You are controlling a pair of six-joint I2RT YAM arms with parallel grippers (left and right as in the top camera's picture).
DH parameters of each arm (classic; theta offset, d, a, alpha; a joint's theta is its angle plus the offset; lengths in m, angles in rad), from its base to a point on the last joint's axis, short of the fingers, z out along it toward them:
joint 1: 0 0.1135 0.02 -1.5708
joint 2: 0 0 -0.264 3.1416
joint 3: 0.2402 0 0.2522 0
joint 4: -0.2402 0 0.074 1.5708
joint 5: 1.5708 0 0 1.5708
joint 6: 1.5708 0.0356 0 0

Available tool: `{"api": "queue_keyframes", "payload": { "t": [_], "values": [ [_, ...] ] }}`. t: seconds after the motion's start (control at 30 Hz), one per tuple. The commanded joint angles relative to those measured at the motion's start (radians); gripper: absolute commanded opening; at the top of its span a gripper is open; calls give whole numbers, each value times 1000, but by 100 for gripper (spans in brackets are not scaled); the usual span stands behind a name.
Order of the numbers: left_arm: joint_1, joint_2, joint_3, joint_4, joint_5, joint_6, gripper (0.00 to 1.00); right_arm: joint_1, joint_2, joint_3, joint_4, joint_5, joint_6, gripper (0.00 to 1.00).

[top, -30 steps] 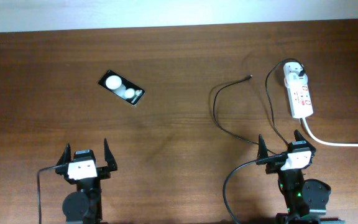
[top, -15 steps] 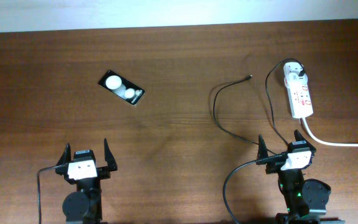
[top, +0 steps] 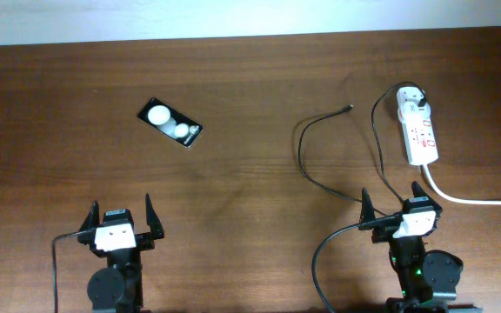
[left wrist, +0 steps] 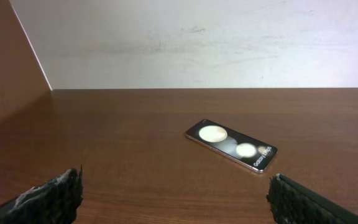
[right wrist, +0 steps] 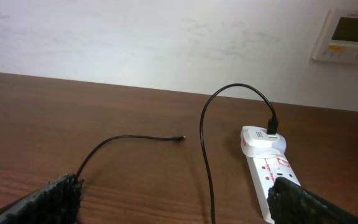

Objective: Plug charger to phone and switch on socket

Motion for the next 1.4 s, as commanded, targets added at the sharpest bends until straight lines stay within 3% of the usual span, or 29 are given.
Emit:
{"api": "queue_keyframes", "payload": {
  "t": [0.0, 0.6, 0.8, 1.0, 1.17, 1.37],
  "values": [
    [3, -5, -7, 2, 7, 16, 99, -9, -8, -5, -7, 9, 4, 99],
    [3, -5, -7, 16, 33, 15, 99, -9, -8, -5, -7, 9, 4, 99],
    [3, -5, 2, 188, 80, -65, 99, -9, -8, -5, -7, 9, 4, 99],
    [3, 10, 92, 187, 80, -76, 99, -9, -8, -5, -7, 9, 4, 99],
    [3, 101, 189, 163, 79, -76, 99, -9, -8, -5, -7, 9, 4, 99],
    [3, 370, 381, 142, 79, -76, 99, -9, -8, -5, -7, 9, 4, 99]
  ]
}}
